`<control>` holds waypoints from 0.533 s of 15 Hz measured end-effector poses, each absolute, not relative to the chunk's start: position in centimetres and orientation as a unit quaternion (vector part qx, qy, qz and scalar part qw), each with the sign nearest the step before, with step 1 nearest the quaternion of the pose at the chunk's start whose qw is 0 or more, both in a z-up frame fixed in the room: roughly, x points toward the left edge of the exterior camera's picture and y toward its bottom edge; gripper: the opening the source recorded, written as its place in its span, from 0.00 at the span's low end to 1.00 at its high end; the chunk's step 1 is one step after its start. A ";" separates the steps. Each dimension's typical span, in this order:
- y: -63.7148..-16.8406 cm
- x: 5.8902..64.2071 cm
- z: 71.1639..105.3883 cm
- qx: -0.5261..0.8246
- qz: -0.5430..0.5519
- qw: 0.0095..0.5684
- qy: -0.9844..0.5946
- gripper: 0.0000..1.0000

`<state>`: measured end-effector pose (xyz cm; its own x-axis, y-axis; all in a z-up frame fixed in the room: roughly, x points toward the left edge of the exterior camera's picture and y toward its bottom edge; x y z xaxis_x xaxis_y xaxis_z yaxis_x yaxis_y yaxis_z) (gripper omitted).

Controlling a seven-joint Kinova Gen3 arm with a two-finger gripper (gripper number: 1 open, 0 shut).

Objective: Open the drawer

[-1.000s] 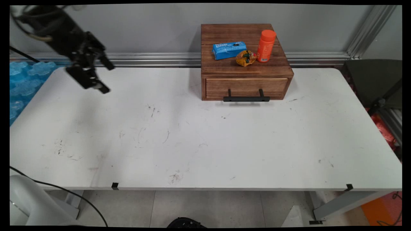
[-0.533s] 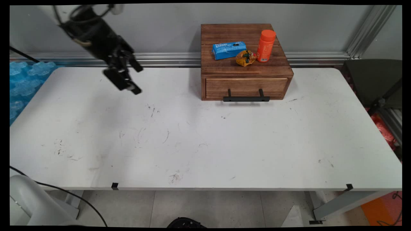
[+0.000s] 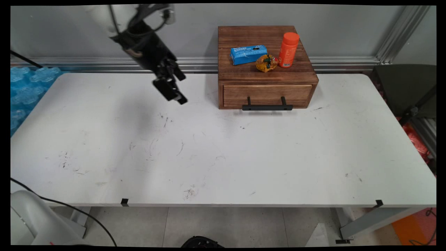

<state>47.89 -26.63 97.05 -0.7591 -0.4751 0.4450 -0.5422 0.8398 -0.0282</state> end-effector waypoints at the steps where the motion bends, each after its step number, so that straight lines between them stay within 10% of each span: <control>1: -27.1 47.2 96.7 0.271 0.079 0.217 -0.934 1.00; 8: -30.7 41.8 93.7 0.257 0.092 0.225 -0.935 1.00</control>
